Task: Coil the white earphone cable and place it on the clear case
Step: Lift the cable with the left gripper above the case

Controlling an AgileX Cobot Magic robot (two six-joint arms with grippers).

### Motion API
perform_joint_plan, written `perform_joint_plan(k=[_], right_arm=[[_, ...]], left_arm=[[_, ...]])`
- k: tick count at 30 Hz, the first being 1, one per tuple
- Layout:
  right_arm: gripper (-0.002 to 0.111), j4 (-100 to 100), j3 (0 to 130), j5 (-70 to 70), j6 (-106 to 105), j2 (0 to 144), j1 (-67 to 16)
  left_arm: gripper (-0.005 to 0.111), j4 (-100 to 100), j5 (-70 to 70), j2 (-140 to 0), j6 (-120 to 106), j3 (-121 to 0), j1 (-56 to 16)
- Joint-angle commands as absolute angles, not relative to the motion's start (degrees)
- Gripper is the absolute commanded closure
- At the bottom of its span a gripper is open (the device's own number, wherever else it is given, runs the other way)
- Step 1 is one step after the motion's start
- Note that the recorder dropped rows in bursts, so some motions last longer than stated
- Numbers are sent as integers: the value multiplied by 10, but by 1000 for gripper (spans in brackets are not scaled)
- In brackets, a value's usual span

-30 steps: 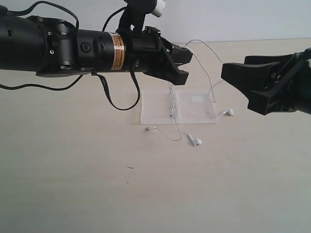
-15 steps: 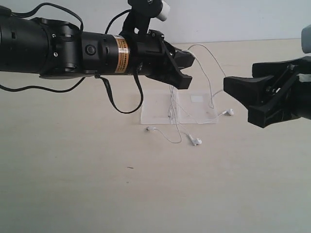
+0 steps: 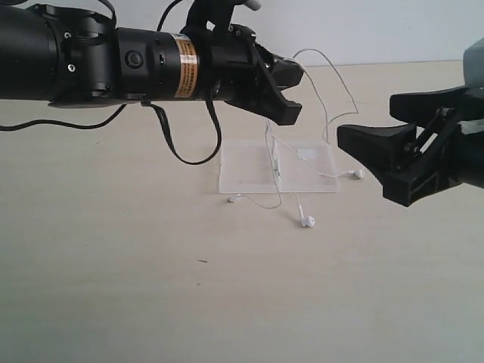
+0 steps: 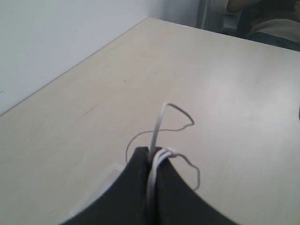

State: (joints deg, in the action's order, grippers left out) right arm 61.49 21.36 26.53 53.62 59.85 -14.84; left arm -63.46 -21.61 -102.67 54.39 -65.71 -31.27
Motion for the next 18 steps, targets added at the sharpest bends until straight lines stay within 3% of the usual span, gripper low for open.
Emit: perform_joint_plan(k=[1, 10, 18], right_arm=[[34, 615, 218, 306, 466, 624, -146], [34, 553, 218, 318, 384, 634, -146], [34, 495, 218, 360, 276, 634, -146]], left_arm=[[107, -640, -194, -1006, 543, -662, -325], [107, -698, -154, -965, 621, -687, -327], [107, -992, -168, -950, 908, -723, -327]])
